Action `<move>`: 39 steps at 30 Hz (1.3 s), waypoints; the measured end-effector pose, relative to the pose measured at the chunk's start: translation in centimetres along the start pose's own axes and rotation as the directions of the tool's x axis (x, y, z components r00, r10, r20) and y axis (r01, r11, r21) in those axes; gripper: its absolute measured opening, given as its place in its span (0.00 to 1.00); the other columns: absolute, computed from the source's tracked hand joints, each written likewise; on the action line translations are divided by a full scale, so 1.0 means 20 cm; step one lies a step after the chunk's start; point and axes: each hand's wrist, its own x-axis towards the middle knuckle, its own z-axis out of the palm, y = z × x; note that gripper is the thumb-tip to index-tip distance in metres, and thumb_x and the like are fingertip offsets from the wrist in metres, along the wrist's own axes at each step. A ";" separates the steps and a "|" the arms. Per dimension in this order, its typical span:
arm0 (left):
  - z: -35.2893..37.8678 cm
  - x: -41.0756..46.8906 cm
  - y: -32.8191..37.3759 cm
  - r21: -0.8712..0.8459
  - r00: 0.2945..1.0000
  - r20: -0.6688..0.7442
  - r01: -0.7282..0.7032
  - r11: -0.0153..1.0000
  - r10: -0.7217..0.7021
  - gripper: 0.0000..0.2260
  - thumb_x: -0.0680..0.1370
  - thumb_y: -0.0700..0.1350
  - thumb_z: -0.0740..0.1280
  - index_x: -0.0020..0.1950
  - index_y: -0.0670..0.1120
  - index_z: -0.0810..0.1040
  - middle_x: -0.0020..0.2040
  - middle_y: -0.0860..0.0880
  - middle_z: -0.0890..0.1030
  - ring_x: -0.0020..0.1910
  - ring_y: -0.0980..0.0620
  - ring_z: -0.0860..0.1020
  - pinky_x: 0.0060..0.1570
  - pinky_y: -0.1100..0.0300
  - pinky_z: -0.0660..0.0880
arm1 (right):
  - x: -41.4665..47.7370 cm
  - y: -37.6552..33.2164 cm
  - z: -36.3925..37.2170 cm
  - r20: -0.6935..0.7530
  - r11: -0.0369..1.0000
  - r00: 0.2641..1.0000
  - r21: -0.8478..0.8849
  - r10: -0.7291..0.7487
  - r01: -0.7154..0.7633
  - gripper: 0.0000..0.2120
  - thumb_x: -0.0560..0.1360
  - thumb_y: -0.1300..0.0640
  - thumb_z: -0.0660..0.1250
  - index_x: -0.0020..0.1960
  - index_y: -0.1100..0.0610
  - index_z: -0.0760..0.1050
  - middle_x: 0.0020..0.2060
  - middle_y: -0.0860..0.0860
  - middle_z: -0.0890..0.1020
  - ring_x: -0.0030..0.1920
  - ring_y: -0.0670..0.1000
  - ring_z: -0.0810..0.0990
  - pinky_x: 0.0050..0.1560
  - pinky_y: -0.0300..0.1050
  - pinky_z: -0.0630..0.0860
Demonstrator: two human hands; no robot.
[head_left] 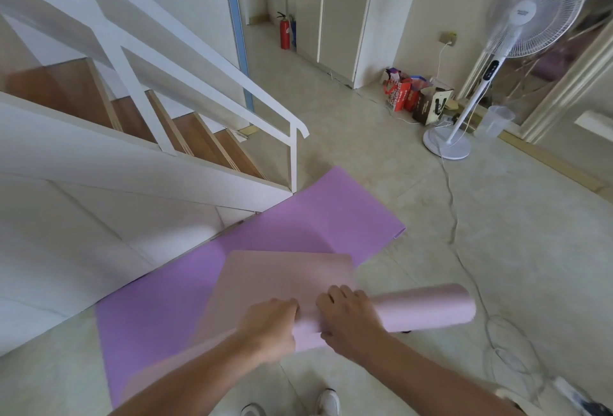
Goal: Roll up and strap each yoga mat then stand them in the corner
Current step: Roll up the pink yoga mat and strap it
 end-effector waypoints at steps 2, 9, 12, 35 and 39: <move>-0.01 0.00 -0.02 -0.018 0.999 0.031 -0.022 1.000 0.022 0.10 0.74 0.44 0.66 0.55 0.50 0.73 0.55 0.47 0.81 0.55 0.43 0.79 0.49 0.56 0.73 | 0.01 -0.01 -0.04 0.017 0.995 0.999 0.097 0.037 -0.038 0.19 0.65 0.49 0.75 0.52 0.54 0.75 0.45 0.52 0.81 0.46 0.56 0.81 0.42 0.49 0.76; 0.04 -0.07 0.00 0.294 0.988 -0.063 -0.117 0.949 0.141 0.25 0.49 0.46 0.81 0.44 0.48 0.79 0.37 0.49 0.77 0.32 0.46 0.78 0.27 0.55 0.70 | 0.06 0.01 -0.09 0.335 0.945 0.942 0.315 -0.022 -0.090 0.12 0.68 0.55 0.68 0.51 0.52 0.75 0.47 0.51 0.82 0.48 0.56 0.80 0.43 0.44 0.72; 0.05 -0.09 0.01 0.207 0.991 -0.053 -0.107 0.972 0.120 0.22 0.63 0.45 0.79 0.53 0.47 0.76 0.45 0.47 0.80 0.42 0.43 0.82 0.36 0.54 0.74 | 0.05 0.02 -0.11 0.369 0.931 0.927 0.358 -0.070 -0.072 0.13 0.68 0.54 0.70 0.51 0.52 0.75 0.47 0.51 0.81 0.46 0.55 0.78 0.42 0.43 0.70; -0.22 0.17 0.01 -0.022 0.985 0.143 -0.091 0.996 0.093 0.13 0.71 0.45 0.70 0.54 0.52 0.73 0.55 0.48 0.81 0.55 0.43 0.79 0.48 0.56 0.74 | 0.09 0.09 -0.11 0.079 0.989 0.996 0.139 0.031 -0.042 0.27 0.72 0.44 0.68 0.66 0.52 0.65 0.58 0.52 0.75 0.57 0.57 0.76 0.50 0.49 0.69; -0.35 0.19 0.01 -0.048 0.947 0.304 -0.097 0.994 0.107 0.16 0.70 0.48 0.74 0.56 0.50 0.75 0.55 0.49 0.81 0.54 0.45 0.79 0.44 0.58 0.70 | 0.15 0.12 -0.18 0.237 0.957 0.971 0.274 0.025 -0.091 0.20 0.68 0.45 0.68 0.58 0.48 0.71 0.48 0.48 0.81 0.49 0.55 0.80 0.45 0.46 0.73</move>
